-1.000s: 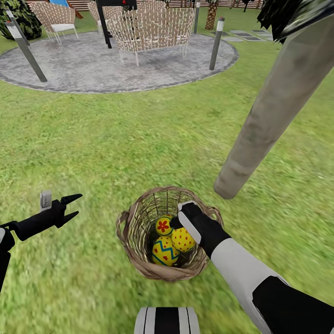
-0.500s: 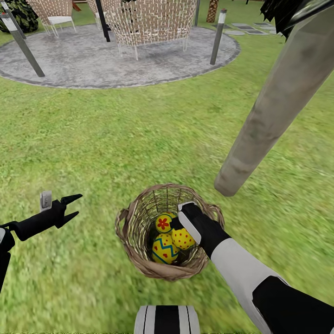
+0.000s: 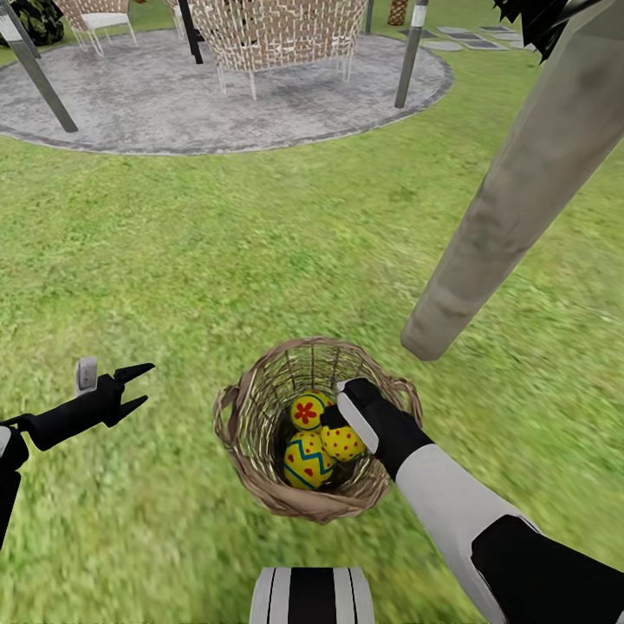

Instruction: Take the three Easter eggs out of the wicker basket on the lawn in the garden, then place them on the lawn next to a single tree (choose any tree) so that all three eggs are next to the same tree and none are left in the basket.

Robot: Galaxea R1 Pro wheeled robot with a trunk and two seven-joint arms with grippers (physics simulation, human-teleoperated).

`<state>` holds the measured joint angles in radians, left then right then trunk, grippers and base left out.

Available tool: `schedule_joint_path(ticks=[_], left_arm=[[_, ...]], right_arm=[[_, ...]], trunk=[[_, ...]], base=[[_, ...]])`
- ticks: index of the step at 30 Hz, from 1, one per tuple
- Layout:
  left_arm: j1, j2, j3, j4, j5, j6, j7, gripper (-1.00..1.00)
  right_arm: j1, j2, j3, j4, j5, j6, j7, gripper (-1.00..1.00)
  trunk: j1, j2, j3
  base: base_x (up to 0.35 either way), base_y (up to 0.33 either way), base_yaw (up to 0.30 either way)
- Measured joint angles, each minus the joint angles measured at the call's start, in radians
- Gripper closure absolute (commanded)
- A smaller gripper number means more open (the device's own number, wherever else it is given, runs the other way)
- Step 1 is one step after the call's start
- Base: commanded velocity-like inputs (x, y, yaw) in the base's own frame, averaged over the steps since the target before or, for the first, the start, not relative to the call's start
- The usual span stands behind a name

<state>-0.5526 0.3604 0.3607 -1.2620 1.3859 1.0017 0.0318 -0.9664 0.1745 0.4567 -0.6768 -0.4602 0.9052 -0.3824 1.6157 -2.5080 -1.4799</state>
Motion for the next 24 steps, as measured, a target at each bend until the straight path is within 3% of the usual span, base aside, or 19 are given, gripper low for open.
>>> schedule_joint_path(ticks=[3,4,16,21,24], left_arm=[[0.000,0.000,0.000,0.000,0.000,0.000,0.000,-1.00],[0.000,0.000,0.000,0.000,0.000,0.000,0.000,-1.00],[0.000,0.000,-0.001,-0.001,0.000,0.000,0.000,-1.00],[0.000,-0.001,-0.002,-0.009,0.001,0.001,0.000,-1.00],[0.000,0.000,-0.027,-0.011,0.001,0.001,0.000,-1.00]], right_arm=[[0.000,0.000,-0.004,-0.008,0.002,0.001,-0.002,-1.00],[0.000,0.000,-0.005,-0.008,0.002,0.001,-0.002,1.00],[0.000,0.000,-0.005,-0.023,0.012,0.005,-0.001,1.00],[0.001,0.000,-0.005,0.002,-0.009,0.000,0.000,1.00],[0.001,0.000,-0.005,0.002,-0.008,0.000,0.000,1.00]], trunk=[[0.000,0.000,-0.004],[0.000,0.000,-0.004],[0.001,-0.001,-0.012],[0.000,0.000,0.004],[-0.001,0.001,0.011]], base=[[0.000,0.000,0.000],[0.000,0.000,0.000],[0.000,0.000,0.000],[0.000,0.000,0.000],[0.000,0.000,0.000]])
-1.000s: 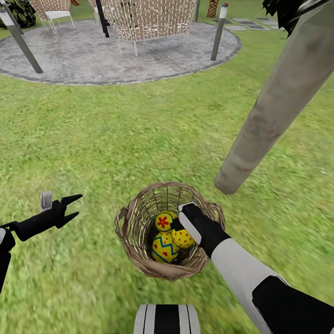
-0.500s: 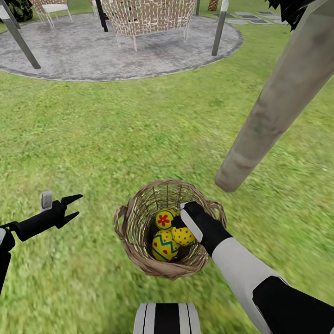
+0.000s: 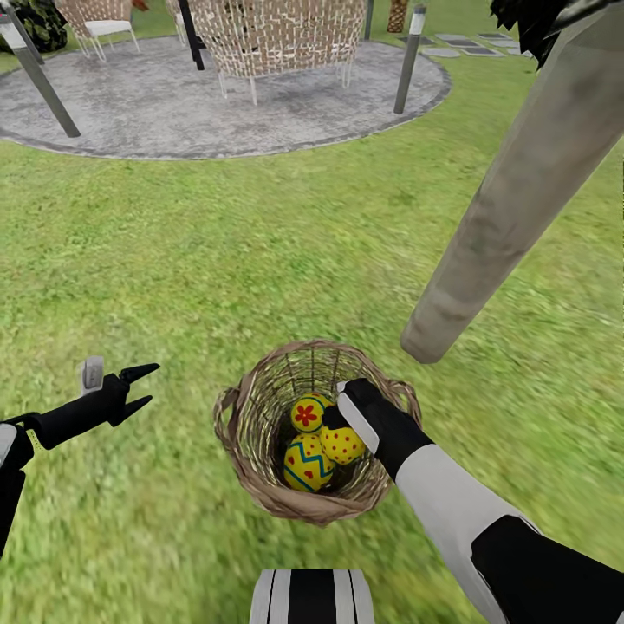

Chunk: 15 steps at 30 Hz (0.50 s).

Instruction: Take the three Easter eggs out of the wicker basket on the lawn in the garden, then place them on the lawn next to a single tree (choose any tree) so that all three eggs are next to the same tree and none are left in the basket.

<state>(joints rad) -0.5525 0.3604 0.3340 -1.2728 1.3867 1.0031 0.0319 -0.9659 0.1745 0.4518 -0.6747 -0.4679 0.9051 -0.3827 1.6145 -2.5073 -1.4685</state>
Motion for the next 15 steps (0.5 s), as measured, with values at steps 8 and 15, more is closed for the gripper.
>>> schedule_joint_path(ticks=[8,15], left_arm=[[0.000,0.000,-0.002,-0.002,-0.001,0.000,0.000,-1.00],[0.000,0.000,-0.002,-0.002,0.000,0.000,0.000,-1.00]], right_arm=[[0.000,0.000,0.000,0.000,-0.002,0.000,0.000,1.00],[0.000,0.000,0.000,0.000,-0.002,0.000,0.000,1.00]], trunk=[[0.000,0.000,0.004],[-0.002,0.001,0.015]], base=[[0.000,0.000,0.000],[0.000,0.000,0.000]])
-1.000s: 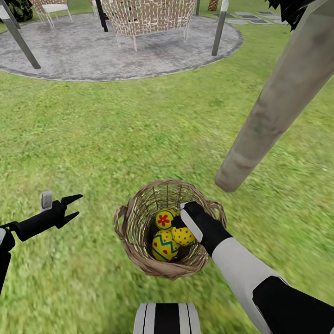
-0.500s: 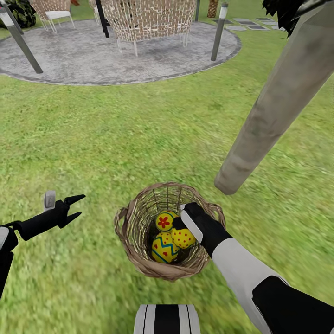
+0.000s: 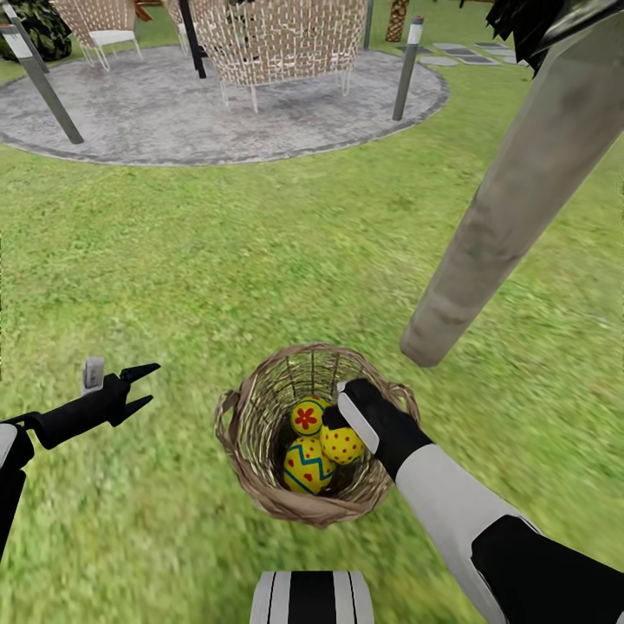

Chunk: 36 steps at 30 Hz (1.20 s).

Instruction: Take the three Easter eggs out of the wicker basket on the lawn in the garden, then place them on the lawn next to a single tree (choose any tree) so that all three eggs are next to the same tree and none are left in the basket.

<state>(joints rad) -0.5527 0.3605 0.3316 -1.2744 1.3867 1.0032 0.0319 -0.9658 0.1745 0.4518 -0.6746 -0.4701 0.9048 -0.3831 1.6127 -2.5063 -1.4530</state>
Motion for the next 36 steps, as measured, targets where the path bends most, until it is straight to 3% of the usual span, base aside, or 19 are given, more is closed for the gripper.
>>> schedule_joint_path(ticks=[15,19,28,33,36], left_arm=[[0.000,0.000,-0.008,0.002,0.000,0.000,0.000,-1.00],[0.000,0.000,-0.008,0.009,0.000,0.000,0.000,-1.00],[0.000,0.001,-0.008,0.011,0.000,0.000,0.001,-1.00],[0.001,0.002,-0.008,0.010,0.000,0.001,0.001,-1.00],[0.000,0.005,-0.042,0.008,0.000,0.001,0.000,-1.00]], right_arm=[[0.000,0.000,0.002,-0.015,0.000,0.001,0.001,1.00],[0.000,0.000,0.002,-0.022,0.002,0.054,0.006,1.00],[0.000,0.000,0.002,-0.039,0.000,0.063,0.010,1.00],[0.005,0.000,0.003,-0.045,-0.001,0.063,0.012,1.00],[0.007,0.000,0.003,-0.059,-0.020,0.063,0.014,1.00]], trunk=[[-0.007,0.004,0.058],[-0.009,0.004,0.074],[-0.013,0.007,0.108],[-0.031,0.041,0.124],[-0.043,0.062,0.133]], base=[[0.000,0.000,0.000],[0.000,0.000,0.000],[0.000,0.000,0.000],[0.000,0.000,0.000],[0.000,0.000,0.000]])
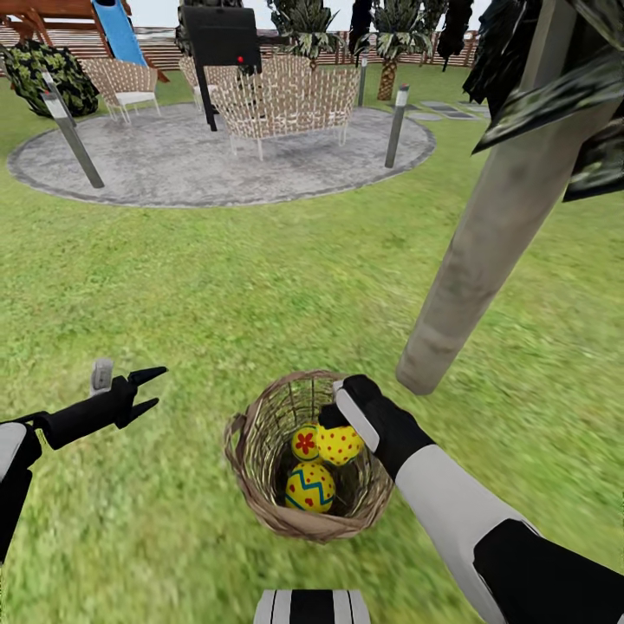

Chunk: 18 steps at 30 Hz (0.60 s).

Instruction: Take the three Easter eggs out of the wicker basket on the lawn in the garden, then place them on the lawn next to a single tree (choose any tree) so that all three eggs are next to the same tree and none are left in the basket.

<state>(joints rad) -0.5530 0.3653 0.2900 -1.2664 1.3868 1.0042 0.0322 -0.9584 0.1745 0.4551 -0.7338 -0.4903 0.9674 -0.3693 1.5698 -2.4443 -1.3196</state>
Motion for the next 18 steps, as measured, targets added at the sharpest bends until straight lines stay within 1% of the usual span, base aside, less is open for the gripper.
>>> schedule_joint_path(ticks=[1,2,3,4,5,6,8,11,12,13,14,15,16,17,18], left_arm=[[0.000,0.001,-0.007,0.000,0.000,0.000,0.000,-1.00],[0.000,0.002,-0.011,0.000,0.000,-0.001,0.000,-1.00],[0.000,0.002,-0.012,0.000,0.000,-0.001,0.000,-1.00],[0.000,0.002,-0.013,0.000,0.000,-0.001,0.000,-1.00],[0.000,0.002,-0.013,0.000,0.000,-0.001,0.000,-1.00],[0.001,0.003,-0.013,0.001,0.000,-0.001,0.000,-1.00],[0.000,0.005,-0.014,0.002,0.000,0.000,0.000,-1.00],[0.000,0.009,-0.014,0.005,-0.001,0.001,0.001,-1.00],[0.000,0.009,-0.013,0.006,-0.002,0.001,0.002,-1.00],[0.000,0.010,-0.013,0.006,-0.002,0.001,0.003,-1.00],[0.000,0.011,-0.013,0.006,-0.002,0.002,0.004,-1.00],[0.000,0.017,-0.013,0.006,-0.001,0.003,0.004,-1.00],[0.000,0.022,-0.013,0.006,-0.001,0.003,0.004,-1.00],[0.000,0.025,-0.013,0.006,-0.001,0.004,0.004,-1.00],[0.000,0.025,-0.013,0.006,-0.001,0.004,0.004,-1.00]], right_arm=[[0.000,0.000,0.002,-0.002,-0.039,0.000,0.000,1.00],[0.001,0.000,0.006,-0.003,-0.105,-0.002,0.000,1.00],[0.001,0.000,0.008,-0.010,-0.157,-0.003,0.000,1.00],[0.001,0.000,0.010,-0.023,-0.177,-0.003,0.000,1.00],[0.002,0.000,0.010,-0.056,-0.193,-0.004,0.008,1.00],[0.002,0.000,0.011,-0.075,-0.196,-0.004,0.026,1.00],[0.003,0.000,0.011,-0.092,-0.197,-0.004,0.093,1.00],[0.003,-0.002,0.011,-0.102,-0.197,0.000,0.123,1.00],[0.003,-0.008,0.011,-0.115,-0.196,0.001,0.127,1.00],[0.005,-0.017,0.011,-0.136,-0.197,0.002,0.131,1.00],[0.007,-0.035,0.010,-0.175,-0.198,0.007,0.138,1.00],[0.012,-0.055,0.010,-0.215,-0.209,0.025,0.145,1.00],[0.022,-0.079,0.010,-0.250,-0.233,0.033,0.154,1.00],[0.027,-0.109,0.010,-0.281,-0.276,0.037,0.160,1.00],[0.029,-0.140,0.010,-0.304,-0.333,0.039,0.164,1.00]], trunk=[[-0.004,0.007,0.003],[-0.008,0.014,0.006],[-0.012,0.021,0.009],[-0.015,0.028,0.013],[-0.019,0.035,0.016],[-0.023,0.042,0.019],[-0.031,0.056,0.025],[-0.042,0.077,0.034],[-0.046,0.084,0.038],[-0.050,0.091,0.041],[-0.054,0.098,0.044],[-0.058,0.105,0.047],[-0.061,0.112,0.050],[-0.065,0.119,0.053],[-0.069,0.126,0.056]], base=[[0.000,0.000,0.000],[0.000,0.000,0.000],[0.000,0.000,0.000],[0.000,0.000,0.000],[0.000,0.000,0.000],[0.000,0.000,0.000],[0.000,0.000,0.000],[0.000,0.000,0.000],[0.000,0.000,0.000],[0.000,0.000,0.000],[0.000,0.000,0.000],[0.000,0.000,0.000],[0.000,0.000,0.000],[0.000,0.000,0.000],[0.000,0.000,0.000]])
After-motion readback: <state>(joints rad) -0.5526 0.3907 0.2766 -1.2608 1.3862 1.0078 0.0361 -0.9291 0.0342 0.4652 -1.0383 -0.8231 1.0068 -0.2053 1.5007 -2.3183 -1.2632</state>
